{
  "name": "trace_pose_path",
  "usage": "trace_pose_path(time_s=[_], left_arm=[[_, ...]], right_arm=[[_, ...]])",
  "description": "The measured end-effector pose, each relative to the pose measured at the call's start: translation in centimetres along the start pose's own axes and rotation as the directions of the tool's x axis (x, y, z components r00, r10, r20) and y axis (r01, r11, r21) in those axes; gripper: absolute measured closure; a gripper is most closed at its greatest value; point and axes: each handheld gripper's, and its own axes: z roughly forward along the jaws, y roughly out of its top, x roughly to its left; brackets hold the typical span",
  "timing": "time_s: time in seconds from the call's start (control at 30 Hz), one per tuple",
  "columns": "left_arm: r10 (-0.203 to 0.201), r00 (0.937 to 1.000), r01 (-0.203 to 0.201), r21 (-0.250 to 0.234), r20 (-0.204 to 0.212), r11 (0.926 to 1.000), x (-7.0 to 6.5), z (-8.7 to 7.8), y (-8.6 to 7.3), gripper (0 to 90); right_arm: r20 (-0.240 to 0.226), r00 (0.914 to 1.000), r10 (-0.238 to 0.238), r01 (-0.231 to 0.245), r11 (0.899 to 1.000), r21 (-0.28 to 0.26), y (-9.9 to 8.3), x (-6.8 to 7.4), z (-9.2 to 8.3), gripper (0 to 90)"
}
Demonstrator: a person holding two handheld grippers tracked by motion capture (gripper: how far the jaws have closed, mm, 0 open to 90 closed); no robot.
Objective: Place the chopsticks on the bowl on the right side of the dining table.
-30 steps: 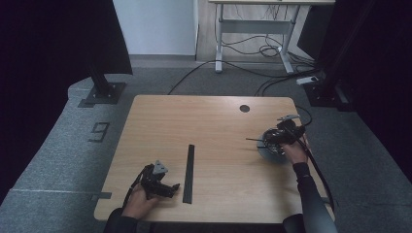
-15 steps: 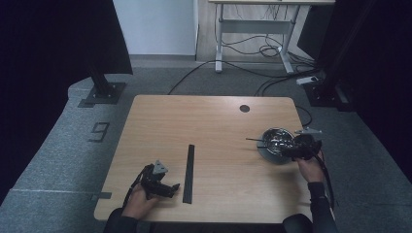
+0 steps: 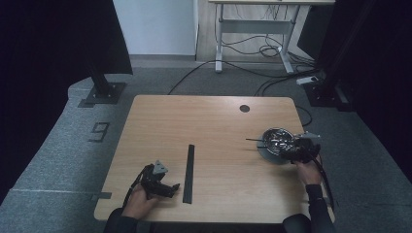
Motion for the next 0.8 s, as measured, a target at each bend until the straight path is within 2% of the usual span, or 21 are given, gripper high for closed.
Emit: trace_pose_path(time_s=[0.23,0.53,0.8], left_arm=[[0.000,1.0000,0.000,0.000,0.000,1.0000,0.00,0.00,0.00,0.0],[0.000,1.0000,0.000,0.000,0.000,1.0000,0.00,0.00,0.00,0.0],[0.000,1.0000,0.000,0.000,0.000,1.0000,0.00,0.00,0.00,0.0]], right_arm=[[0.011,0.9997,0.022,-0.022,1.000,0.004,-0.23,-0.68,0.41,0.0],[0.012,0.9998,0.014,-0.014,1.000,-0.004,-0.21,-0.73,0.13,0.0],[-0.007,0.9999,0.009,-0.009,1.000,0.004,-0.14,-0.72,0.40,0.0]])
